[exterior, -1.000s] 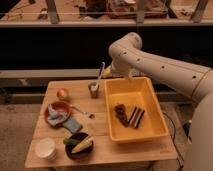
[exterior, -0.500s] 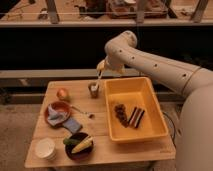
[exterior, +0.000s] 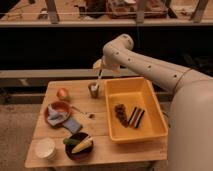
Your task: Place brush in red bowl
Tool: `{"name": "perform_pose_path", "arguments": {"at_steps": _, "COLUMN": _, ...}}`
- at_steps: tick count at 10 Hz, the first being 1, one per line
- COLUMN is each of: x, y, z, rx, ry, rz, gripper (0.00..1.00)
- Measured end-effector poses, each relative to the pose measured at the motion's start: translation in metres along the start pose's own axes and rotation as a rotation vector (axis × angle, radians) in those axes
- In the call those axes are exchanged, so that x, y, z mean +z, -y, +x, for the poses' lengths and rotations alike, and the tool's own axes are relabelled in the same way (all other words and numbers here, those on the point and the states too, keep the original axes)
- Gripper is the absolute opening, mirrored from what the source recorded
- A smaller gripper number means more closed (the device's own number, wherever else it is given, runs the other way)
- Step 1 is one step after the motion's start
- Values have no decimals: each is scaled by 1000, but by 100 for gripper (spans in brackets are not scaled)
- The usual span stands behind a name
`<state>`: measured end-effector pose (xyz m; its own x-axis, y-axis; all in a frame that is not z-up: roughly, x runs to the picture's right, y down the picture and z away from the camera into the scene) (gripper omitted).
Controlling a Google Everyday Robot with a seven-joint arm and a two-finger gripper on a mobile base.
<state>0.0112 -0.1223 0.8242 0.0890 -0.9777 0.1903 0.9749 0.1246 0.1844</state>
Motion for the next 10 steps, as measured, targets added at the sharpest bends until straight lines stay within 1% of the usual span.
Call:
{"name": "perform_pose_path", "arguments": {"at_steps": 2, "x": 22, "y": 7, "z": 1, "rx": -35, "ry": -1, "rz": 18, "gripper": 80}}
{"name": "perform_pose_path", "arguments": {"at_steps": 4, "x": 35, "y": 6, "z": 5, "rx": -58, "ry": 0, "rz": 36, "gripper": 80}}
{"name": "perform_pose_path", "arguments": {"at_steps": 5, "x": 44, "y": 6, "z": 6, "rx": -82, "ry": -1, "rz": 67, "gripper": 80}}
{"name": "perform_pose_path", "arguments": {"at_steps": 7, "x": 51, "y": 3, "z": 7, "rx": -112, "ry": 1, "rz": 128, "gripper": 80}}
{"name": "perform_pose_path", "arguments": {"at_steps": 8, "x": 55, "y": 3, "z": 9, "rx": -142, "ry": 0, "rz": 155, "gripper": 80}}
{"name": "perform_pose_path", "arguments": {"at_steps": 9, "x": 60, "y": 6, "z": 9, "rx": -181, "ry": -1, "rz": 173, "gripper": 80}}
{"name": "perform_pose_path", "arguments": {"at_steps": 10, "x": 59, "y": 9, "z": 9, "rx": -195, "ry": -5, "rz": 177, "gripper": 80}}
